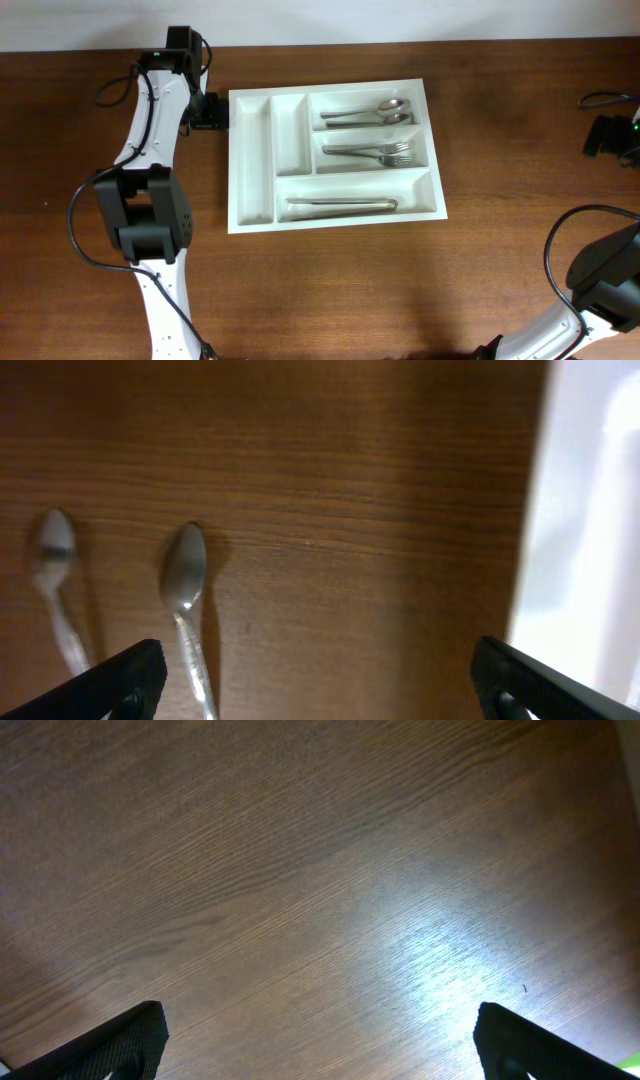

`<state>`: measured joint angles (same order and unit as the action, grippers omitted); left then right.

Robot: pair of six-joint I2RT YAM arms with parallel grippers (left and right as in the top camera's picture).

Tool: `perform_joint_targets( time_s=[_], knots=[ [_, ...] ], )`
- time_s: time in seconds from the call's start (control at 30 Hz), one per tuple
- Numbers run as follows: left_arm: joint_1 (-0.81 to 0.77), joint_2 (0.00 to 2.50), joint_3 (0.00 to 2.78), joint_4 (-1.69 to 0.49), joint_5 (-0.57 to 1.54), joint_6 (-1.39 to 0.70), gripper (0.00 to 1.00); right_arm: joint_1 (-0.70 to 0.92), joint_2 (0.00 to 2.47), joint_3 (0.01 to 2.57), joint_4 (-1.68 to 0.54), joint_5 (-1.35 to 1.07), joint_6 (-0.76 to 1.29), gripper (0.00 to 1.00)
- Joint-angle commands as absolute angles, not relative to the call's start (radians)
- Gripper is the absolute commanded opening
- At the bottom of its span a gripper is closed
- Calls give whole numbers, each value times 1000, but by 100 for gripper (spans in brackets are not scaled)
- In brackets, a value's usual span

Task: Pack container
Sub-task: 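Move the left gripper back over the silver spoons left of the tray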

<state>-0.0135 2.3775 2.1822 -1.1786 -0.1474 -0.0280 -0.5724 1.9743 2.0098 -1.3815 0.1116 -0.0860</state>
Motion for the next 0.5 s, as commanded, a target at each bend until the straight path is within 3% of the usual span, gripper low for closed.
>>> perform_joint_targets(
  time_s=[0.0, 0.47],
  knots=[
    [15, 2373, 2191, -1173, -160, -62, 99, -570, 1971, 2006, -1379, 113, -89, 99],
    [81, 2425, 2191, -1191, -97, 17, 99, -570, 1971, 2006, -1378, 113, -89, 99]
  ],
)
